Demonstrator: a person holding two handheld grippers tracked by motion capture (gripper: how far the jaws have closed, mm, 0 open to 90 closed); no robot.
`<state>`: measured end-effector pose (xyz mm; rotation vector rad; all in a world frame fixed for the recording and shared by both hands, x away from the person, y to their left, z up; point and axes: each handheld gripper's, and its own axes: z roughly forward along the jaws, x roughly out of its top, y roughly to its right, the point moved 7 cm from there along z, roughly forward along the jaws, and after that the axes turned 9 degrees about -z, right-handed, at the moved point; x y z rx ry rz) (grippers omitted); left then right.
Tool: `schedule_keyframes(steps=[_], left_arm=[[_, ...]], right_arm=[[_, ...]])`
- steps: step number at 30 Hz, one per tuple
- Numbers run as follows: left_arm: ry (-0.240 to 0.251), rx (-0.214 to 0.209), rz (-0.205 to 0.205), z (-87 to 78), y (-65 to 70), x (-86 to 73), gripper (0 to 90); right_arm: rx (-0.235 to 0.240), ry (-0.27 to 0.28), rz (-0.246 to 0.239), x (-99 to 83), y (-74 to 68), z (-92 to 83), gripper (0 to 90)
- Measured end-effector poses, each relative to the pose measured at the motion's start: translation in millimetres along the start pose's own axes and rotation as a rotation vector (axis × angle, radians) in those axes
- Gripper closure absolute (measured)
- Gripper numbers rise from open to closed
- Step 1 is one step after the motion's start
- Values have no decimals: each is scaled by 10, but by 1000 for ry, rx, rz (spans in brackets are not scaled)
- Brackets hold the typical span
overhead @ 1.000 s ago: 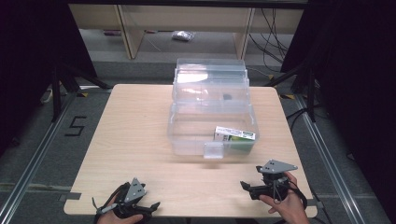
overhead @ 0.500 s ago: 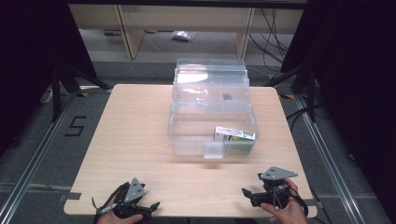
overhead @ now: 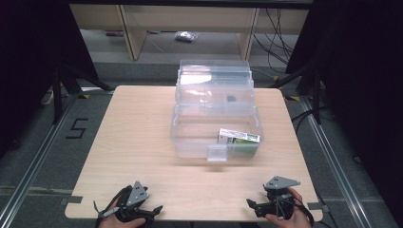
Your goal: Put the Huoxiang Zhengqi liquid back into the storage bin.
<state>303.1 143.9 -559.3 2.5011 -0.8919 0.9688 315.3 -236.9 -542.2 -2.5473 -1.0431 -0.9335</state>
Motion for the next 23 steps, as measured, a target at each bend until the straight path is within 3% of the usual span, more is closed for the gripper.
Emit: schedule_keyframes(steps=[6,7,10,15,19,23], left_arm=[[1,-2,2,5,6,3,175],[-16,4,24,-6,-13,-5,176],[20,0,-29,32,23,10,176],[14,4,-20,24,16,9,176],[14,4,-21,26,17,9,176],[13,4,-22,27,17,9,176]], right_arm=[[3,-14,-9,-15,-17,35,170],[2,-5,0,-9,-23,44,170],[12,-24,-17,-13,-12,35,171],[5,-25,-31,-16,2,46,171],[-2,-15,1,-11,-19,54,171],[0,-16,2,-9,-23,56,171]])
